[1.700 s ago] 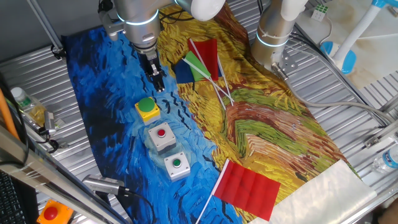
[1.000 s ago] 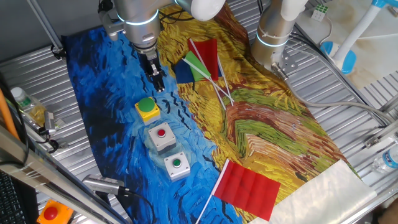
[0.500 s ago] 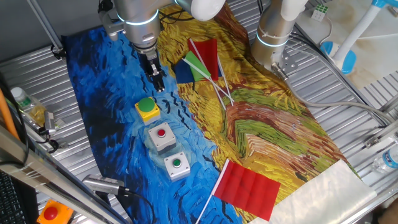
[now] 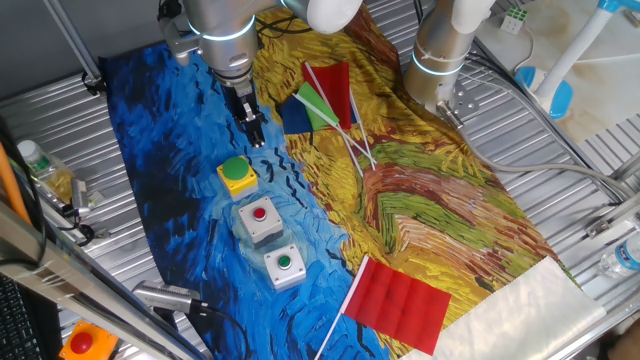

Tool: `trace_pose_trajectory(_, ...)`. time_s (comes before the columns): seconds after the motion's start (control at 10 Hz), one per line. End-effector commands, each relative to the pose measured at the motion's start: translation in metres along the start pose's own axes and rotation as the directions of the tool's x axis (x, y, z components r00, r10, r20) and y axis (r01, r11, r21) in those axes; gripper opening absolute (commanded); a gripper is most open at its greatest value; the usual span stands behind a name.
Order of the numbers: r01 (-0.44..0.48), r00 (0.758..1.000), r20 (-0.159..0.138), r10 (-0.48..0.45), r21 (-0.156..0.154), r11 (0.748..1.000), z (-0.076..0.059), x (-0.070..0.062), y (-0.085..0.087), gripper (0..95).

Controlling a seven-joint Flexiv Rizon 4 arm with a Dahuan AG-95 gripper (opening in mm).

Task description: Press three buttons from left to right in sequence

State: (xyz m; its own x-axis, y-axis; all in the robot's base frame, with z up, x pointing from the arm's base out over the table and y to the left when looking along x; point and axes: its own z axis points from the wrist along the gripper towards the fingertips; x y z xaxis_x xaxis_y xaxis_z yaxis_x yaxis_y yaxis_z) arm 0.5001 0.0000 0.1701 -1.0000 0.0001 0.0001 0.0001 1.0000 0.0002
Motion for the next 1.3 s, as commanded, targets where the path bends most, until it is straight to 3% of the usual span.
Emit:
trace_pose_trajectory(0.1, 0.0, 1.0, 0.0, 0.0, 0.0, 1.0, 0.0001, 0.0001, 0.0, 95.0)
trace_pose_trajectory(0.2, 0.442, 0.897, 0.042, -0.44, -0.058, 0.895, 0.0001, 0.0001, 0.0, 0.0)
trace_pose_trajectory(1.3, 0.443, 0.896, 0.039, -0.442, -0.054, 0.895, 0.0001, 0.0001, 0.0, 0.0)
